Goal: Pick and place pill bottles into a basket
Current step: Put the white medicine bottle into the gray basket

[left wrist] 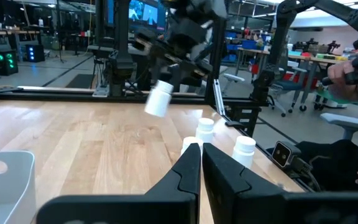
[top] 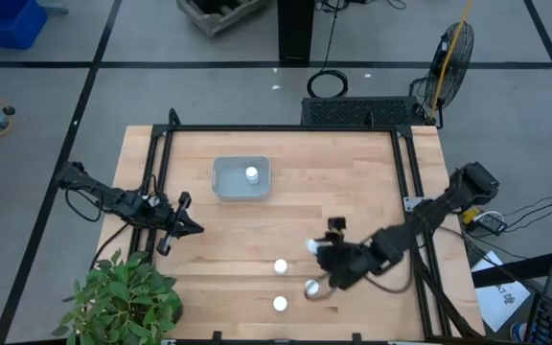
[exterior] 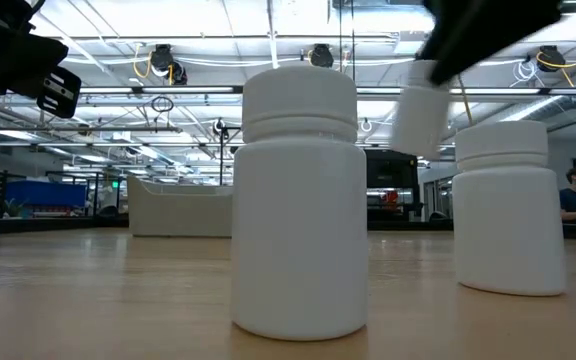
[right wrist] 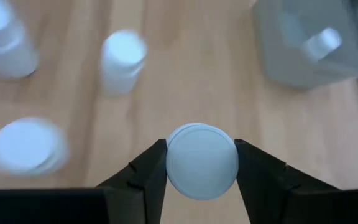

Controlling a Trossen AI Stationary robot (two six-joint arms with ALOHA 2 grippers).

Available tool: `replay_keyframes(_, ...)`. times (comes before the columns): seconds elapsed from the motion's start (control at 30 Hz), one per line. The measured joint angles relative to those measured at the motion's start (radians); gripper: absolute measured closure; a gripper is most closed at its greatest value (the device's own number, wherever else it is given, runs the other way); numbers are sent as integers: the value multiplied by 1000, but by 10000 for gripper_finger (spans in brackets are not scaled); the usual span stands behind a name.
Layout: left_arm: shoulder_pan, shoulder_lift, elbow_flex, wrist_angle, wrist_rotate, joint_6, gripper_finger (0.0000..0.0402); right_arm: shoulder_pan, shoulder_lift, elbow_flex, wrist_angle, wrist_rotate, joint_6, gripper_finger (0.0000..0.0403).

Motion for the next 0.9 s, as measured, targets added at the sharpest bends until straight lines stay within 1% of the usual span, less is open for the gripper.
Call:
replay_keyframes(0.1,0,0,0,0,0,0,378,-86,0,1,118,-18,-152,253)
replay_keyframes(0.2,0,0,0,0,0,0,378,-179,0,1,241,-118,-270,253)
replay_keyframes(0.43,0,0,0,0,0,0,378,-382,2,1,449,-321,-437,253)
replay_keyframes(0.57,0,0,0,0,0,0,378,-464,27,3,541,-377,-505,253)
replay_keyframes(0.67,0,0,0,0,0,0,378,-516,64,55,554,-417,-514,251)
replay_keyframes(0.77,0,0,0,0,0,0,378,-554,127,138,541,-465,-526,253)
replay_keyframes(0.9,0,0,0,0,0,0,378,-589,240,304,414,-476,-541,253)
